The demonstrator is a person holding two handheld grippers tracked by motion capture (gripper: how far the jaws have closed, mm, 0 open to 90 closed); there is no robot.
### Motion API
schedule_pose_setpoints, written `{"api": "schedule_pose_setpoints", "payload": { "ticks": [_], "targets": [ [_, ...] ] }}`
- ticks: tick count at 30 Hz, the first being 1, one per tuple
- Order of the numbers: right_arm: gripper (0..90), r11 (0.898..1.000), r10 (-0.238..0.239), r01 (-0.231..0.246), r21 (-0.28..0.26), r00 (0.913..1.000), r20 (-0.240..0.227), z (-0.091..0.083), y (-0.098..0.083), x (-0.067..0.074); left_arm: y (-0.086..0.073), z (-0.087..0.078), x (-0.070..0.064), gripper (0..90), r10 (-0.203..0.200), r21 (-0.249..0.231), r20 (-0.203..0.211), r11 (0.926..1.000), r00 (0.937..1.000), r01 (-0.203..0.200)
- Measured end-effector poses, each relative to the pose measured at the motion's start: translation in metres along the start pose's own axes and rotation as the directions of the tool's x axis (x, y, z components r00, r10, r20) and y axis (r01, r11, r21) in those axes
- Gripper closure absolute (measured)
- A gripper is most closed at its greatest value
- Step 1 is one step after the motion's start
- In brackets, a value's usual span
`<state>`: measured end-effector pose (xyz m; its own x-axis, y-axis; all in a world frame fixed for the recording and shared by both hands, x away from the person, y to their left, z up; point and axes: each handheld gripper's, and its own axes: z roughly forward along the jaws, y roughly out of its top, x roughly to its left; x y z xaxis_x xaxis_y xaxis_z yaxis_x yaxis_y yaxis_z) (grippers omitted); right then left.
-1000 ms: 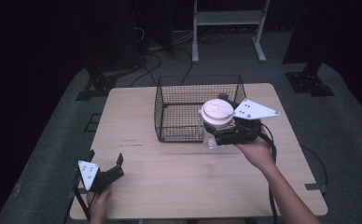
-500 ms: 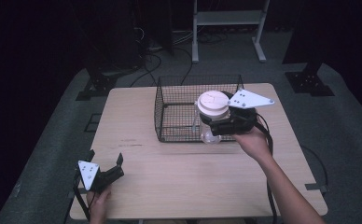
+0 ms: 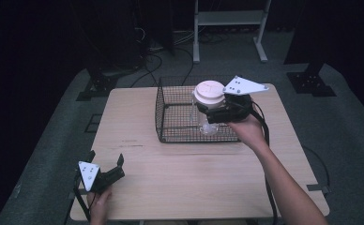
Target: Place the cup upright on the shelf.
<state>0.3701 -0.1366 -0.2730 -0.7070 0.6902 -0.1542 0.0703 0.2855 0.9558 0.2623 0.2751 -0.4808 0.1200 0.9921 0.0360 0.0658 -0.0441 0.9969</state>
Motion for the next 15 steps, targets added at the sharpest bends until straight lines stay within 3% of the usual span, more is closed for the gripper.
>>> {"api": "schedule_pose_setpoints", "payload": {
  "ticks": [15],
  "targets": [
    [4.5,1.000,0.009,-0.009,-0.002,0.9994,0.033,0.033,0.007,-0.015,0.000,0.000,0.000,0.0,-0.004,-0.002,0.000,1.0000,1.0000,0.004]
  ]
}}
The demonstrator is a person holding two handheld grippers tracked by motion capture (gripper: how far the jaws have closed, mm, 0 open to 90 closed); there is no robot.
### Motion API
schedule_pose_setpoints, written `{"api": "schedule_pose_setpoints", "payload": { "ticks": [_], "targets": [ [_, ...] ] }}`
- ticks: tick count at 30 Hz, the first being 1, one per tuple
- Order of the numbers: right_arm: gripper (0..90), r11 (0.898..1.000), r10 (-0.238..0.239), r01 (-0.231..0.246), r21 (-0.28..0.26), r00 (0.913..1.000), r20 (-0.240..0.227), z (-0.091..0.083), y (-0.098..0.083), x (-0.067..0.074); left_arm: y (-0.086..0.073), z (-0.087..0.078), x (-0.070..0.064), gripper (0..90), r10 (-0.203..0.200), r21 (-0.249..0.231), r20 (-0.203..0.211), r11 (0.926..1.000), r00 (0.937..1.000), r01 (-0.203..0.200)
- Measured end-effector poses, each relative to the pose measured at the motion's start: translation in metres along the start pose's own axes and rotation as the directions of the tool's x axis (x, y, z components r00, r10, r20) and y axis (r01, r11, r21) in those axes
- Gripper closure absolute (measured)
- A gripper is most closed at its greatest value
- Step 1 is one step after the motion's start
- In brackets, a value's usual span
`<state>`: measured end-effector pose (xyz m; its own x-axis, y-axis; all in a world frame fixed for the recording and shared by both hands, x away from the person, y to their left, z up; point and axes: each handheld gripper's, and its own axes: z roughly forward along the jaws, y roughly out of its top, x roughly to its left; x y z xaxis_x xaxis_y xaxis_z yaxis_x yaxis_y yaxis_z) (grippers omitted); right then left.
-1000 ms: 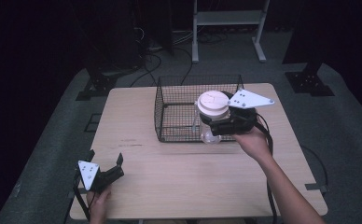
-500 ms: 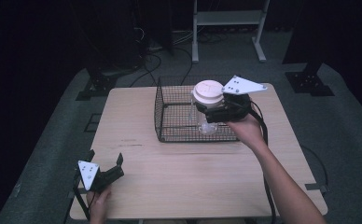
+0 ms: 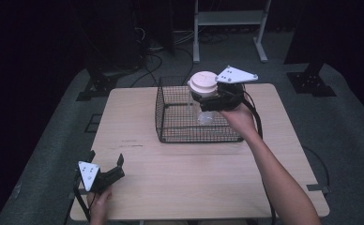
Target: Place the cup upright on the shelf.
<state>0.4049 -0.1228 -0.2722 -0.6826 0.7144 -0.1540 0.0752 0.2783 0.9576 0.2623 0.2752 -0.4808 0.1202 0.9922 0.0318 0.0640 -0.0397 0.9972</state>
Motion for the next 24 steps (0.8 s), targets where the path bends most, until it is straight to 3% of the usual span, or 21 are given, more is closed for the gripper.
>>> {"api": "schedule_pose_setpoints", "payload": {
  "ticks": [14,24],
  "targets": [
    [4.4,1.000,0.000,-0.001,0.012,0.9991,0.043,0.029,-0.005,-0.012,0.000,0.000,0.000,0.0,0.000,-0.001,0.001,1.0000,1.0000,0.000],
    [4.4,0.998,0.047,-0.049,0.031,0.9975,0.053,0.046,-0.017,-0.023,0.000,0.000,0.000,0.0,-0.002,-0.001,0.001,1.0000,1.0000,0.002]
  ]
}}
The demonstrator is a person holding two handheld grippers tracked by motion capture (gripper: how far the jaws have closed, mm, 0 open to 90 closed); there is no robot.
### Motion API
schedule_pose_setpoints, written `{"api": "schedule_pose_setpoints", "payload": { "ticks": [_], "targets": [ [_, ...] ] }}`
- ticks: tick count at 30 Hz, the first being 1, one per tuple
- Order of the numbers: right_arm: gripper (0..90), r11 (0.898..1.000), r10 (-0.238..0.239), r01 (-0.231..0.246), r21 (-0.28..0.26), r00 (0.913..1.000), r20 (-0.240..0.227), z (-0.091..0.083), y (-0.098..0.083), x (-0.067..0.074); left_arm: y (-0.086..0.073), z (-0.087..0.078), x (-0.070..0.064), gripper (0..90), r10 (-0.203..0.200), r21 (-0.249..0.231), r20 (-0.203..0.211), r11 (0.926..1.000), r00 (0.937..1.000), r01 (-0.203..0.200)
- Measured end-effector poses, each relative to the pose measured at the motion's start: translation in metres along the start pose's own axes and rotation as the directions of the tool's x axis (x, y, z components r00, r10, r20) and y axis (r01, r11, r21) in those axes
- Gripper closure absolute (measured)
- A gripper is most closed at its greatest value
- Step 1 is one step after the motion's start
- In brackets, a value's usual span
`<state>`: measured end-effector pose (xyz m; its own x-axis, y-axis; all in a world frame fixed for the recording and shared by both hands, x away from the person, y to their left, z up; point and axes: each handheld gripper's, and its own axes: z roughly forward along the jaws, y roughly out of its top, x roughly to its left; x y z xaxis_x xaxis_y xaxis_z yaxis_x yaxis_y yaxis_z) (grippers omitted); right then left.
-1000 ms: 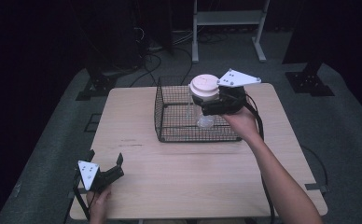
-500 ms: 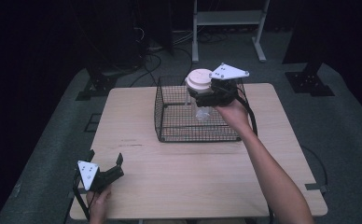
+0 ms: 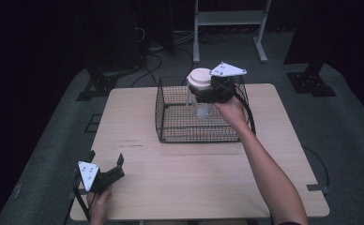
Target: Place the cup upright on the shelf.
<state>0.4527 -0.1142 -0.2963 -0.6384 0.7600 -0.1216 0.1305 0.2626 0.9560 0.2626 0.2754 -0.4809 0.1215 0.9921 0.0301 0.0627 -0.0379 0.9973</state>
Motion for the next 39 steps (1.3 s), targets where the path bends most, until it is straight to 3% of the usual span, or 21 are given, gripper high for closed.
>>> {"api": "schedule_pose_setpoints", "payload": {
  "ticks": [29,39],
  "targets": [
    [4.4,0.997,0.017,-0.018,0.073,0.9998,0.002,0.053,-0.038,-0.005,0.000,0.000,0.001,0.0,-0.005,-0.002,0.001,1.0000,1.0000,0.005],
    [4.4,0.995,0.033,-0.034,0.098,0.9994,0.010,0.064,-0.051,-0.011,0.000,0.000,0.001,0.0,-0.006,0.000,0.002,1.0000,1.0000,0.006]
  ]
}}
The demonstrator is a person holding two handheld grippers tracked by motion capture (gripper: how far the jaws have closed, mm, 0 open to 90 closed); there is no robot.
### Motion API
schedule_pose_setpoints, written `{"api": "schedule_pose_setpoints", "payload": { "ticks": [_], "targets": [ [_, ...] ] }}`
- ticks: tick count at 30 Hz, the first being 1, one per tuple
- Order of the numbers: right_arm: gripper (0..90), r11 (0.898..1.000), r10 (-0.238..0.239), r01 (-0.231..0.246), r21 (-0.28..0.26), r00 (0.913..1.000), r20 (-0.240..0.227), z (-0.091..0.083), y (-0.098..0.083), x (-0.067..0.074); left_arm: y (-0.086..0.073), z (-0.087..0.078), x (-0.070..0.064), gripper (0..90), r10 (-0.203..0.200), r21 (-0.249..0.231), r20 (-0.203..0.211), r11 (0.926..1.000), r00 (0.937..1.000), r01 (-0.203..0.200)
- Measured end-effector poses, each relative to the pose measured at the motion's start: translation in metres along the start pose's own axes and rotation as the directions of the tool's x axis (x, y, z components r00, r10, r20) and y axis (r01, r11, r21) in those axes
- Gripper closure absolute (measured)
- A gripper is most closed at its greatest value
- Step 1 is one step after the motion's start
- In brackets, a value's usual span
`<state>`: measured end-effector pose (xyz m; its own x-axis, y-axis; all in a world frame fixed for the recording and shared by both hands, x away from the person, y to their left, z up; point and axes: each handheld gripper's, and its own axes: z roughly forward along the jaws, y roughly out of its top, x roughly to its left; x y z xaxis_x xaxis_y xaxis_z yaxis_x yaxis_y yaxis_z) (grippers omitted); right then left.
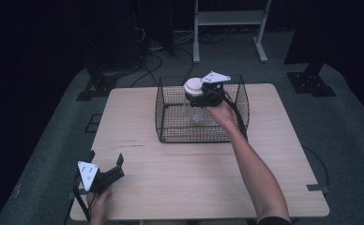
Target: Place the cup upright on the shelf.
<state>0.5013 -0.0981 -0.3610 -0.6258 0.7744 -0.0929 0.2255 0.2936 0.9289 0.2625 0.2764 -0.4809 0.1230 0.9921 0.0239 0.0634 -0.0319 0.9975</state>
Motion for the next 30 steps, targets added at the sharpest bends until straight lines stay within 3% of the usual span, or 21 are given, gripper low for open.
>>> {"api": "schedule_pose_setpoints", "payload": {
  "ticks": [14,30],
  "targets": [
    [4.3,0.999,0.010,-0.010,0.047,0.9999,0.004,0.011,-0.016,-0.005,0.000,0.000,0.000,0.0,-0.003,-0.002,0.001,1.0000,1.0000,0.003],
    [4.2,0.999,-0.020,0.020,0.045,0.9998,0.001,0.007,-0.018,-0.002,0.000,0.000,0.000,0.0,-0.001,-0.003,0.001,1.0000,1.0000,0.001]
  ]
}}
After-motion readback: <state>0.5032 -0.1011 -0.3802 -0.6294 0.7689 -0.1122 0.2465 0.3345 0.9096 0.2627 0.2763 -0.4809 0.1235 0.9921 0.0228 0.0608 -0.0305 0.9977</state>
